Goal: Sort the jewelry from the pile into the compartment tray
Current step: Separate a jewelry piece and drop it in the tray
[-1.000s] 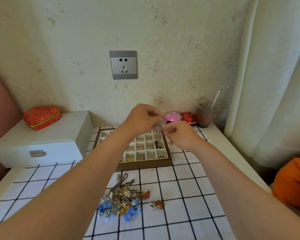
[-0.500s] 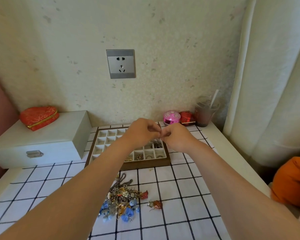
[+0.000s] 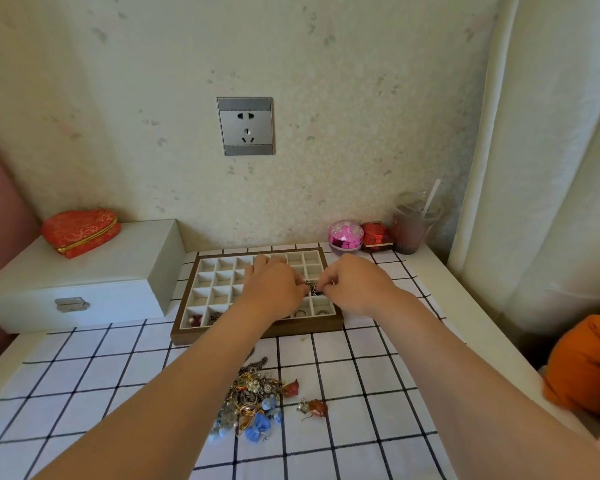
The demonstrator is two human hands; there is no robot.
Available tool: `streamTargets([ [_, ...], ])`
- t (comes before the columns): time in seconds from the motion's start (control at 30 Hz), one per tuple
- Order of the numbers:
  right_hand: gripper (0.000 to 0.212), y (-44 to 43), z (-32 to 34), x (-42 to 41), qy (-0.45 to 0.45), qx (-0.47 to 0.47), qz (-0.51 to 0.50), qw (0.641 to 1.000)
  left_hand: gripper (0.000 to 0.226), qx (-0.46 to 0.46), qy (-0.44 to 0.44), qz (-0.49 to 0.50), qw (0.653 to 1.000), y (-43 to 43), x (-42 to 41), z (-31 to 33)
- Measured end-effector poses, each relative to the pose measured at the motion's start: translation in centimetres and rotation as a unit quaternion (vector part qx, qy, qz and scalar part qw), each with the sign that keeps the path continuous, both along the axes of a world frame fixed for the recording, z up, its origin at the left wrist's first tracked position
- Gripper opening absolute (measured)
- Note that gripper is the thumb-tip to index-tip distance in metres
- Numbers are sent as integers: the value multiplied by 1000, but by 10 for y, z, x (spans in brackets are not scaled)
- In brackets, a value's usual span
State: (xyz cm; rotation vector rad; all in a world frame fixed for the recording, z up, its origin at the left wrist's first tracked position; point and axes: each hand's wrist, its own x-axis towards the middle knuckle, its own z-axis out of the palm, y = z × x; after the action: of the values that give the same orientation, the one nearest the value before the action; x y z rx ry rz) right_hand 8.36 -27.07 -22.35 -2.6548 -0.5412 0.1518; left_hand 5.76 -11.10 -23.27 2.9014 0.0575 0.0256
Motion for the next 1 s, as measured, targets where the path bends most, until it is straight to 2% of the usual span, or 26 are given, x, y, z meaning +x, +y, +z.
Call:
streamTargets([
  [0.17, 23, -3, -3, 1, 17, 27, -15, 999, 24, -88, -12, 33, 995, 1, 6, -5],
  [0.33, 21, -2, -5, 5, 7, 46, -22, 999, 16, -137, -73, 10, 988, 4, 7, -2],
  [0.5, 29, -7, -4, 6, -12, 59, -44, 997, 14, -202, -30, -41, 978, 11, 9, 3],
  [0.6, 36, -9, -5, 1, 0, 29, 9, 1000, 17, -158, -67, -53, 984, 15, 2, 0],
  [0.7, 36, -11, -7, -1, -15, -18, 24, 999, 26, -79, -94, -110, 986, 14, -7, -11],
  [0.83, 29, -15, -8, 0, -36, 10, -4, 999, 41, 16, -98, -134, 986, 7, -13, -23],
  [0.9, 31, -17, -9, -1, -44, 13, -6, 999, 41, 15, -91, -135, 987, 5, -13, -24],
  [1.0, 41, -16, -13, -6, -26, -10, 28, 999, 36, -34, -90, -127, 987, 9, -11, -22],
])
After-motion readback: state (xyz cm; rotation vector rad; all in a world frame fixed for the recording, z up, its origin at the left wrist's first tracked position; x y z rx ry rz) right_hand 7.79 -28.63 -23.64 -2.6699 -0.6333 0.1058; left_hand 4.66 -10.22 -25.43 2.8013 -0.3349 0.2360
